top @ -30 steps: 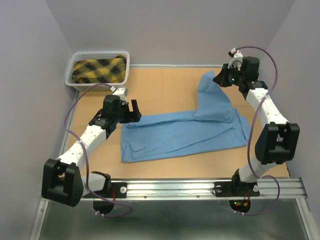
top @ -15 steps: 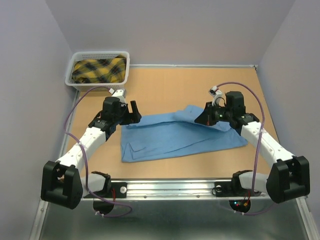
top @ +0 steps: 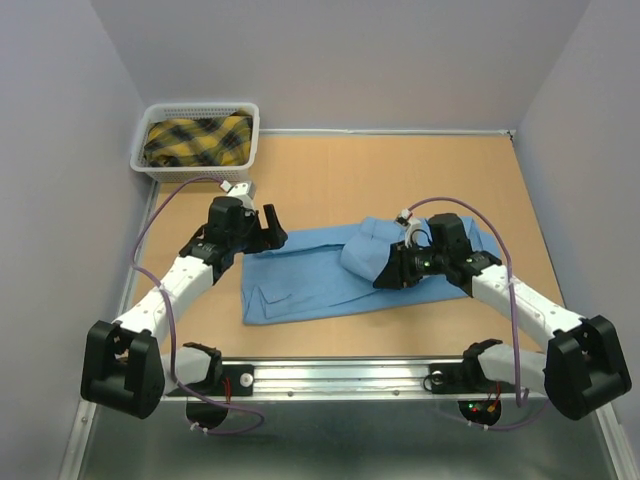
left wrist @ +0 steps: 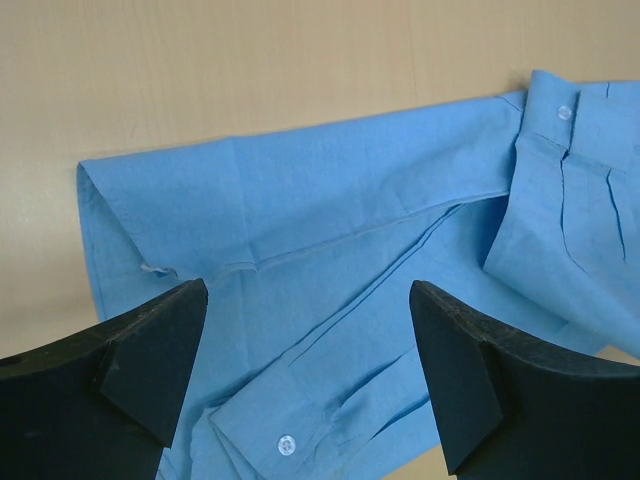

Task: Fold and stack the long sleeve shirts
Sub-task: Fold the shirt

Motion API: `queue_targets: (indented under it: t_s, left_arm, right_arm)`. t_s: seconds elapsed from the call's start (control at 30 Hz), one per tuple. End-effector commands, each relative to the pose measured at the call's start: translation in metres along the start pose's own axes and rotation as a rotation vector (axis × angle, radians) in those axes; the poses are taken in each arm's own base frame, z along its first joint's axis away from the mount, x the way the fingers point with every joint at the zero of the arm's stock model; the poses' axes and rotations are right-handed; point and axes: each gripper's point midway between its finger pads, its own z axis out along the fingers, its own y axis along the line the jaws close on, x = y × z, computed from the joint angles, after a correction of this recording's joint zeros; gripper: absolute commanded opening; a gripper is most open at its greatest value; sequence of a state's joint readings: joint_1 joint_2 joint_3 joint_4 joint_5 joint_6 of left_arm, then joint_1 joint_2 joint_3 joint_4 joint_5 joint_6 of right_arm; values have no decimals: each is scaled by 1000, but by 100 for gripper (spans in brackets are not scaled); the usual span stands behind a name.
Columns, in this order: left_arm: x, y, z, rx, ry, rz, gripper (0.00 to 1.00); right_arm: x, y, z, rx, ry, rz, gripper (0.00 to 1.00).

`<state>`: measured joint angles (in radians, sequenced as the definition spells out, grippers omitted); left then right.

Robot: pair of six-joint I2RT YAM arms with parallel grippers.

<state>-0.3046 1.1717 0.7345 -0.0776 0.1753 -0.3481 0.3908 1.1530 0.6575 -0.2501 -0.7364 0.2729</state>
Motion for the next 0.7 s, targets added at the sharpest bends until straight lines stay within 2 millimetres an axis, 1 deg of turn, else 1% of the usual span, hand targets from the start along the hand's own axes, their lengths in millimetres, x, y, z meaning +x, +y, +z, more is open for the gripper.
queue_targets:
  t_s: [0.0, 0.03, 0.07, 0.13, 0.17, 0.2, 0.23, 0.27, 0.3, 0.37, 0.4, 0.43, 0.47, 0.5, 0.53, 0.57, 0.6, 0.63, 0.67]
  left_arm:
    - [-3, -19, -6, 66, -33, 0, 94]
    - [-1, -22, -7, 70, -30, 1, 95]
    - [1, -28, -9, 79, -34, 6, 95]
    - [4, -35, -10, 89, -32, 12, 95]
    - [9, -46, -11, 105, -26, 28, 95]
    - [11, -51, -10, 107, -21, 36, 95]
    - [15, -58, -10, 113, -15, 52, 95]
    - [16, -65, -7, 116, -10, 62, 95]
    - [23, -74, -6, 123, 1, 81, 95]
    - [24, -82, -1, 121, 11, 88, 95]
    - [25, -85, 0, 115, 9, 98, 95]
    - [24, -86, 4, 105, 12, 105, 95]
    - [22, -88, 4, 104, 4, 111, 95]
    - [19, -81, 9, 60, -9, 122, 94]
    - [15, -80, 11, 46, -18, 131, 93]
    - [5, -82, 12, 38, -39, 158, 93]
    - [3, -78, 20, 3, -34, 177, 92]
    - [0, -77, 22, -16, -27, 193, 91]
    - [-9, -79, 29, -31, -33, 214, 90]
  right_arm:
    - [11, 6, -1, -31, -9, -9, 42]
    - [11, 5, -3, -18, -18, -6, 49]
    - [9, 8, -6, -20, -33, -4, 52]
    - [8, 10, -9, -9, -44, 6, 56]
    - [6, 8, -10, 14, -49, 25, 58]
    - [2, 10, -14, 25, -73, 20, 61]
    - [-3, 5, -16, 68, -102, 25, 63]
    - [-10, 4, -19, 98, -135, 48, 64]
    - [-24, -4, -27, 178, -202, 53, 66]
    - [-37, -11, -35, 259, -258, 84, 68]
    - [-52, -23, -44, 352, -321, 95, 71]
    - [-57, -29, -46, 395, -337, 120, 72]
    - [-61, -35, -48, 432, -350, 131, 72]
    - [-62, -41, -49, 471, -350, 145, 73]
    - [-70, -45, -52, 503, -368, 156, 73]
    - [-71, -58, -50, 560, -367, 184, 73]
    - [-74, -63, -49, 585, -366, 191, 73]
    - [-77, -68, -48, 608, -370, 204, 72]
    - [-87, -74, -51, 648, -403, 223, 71]
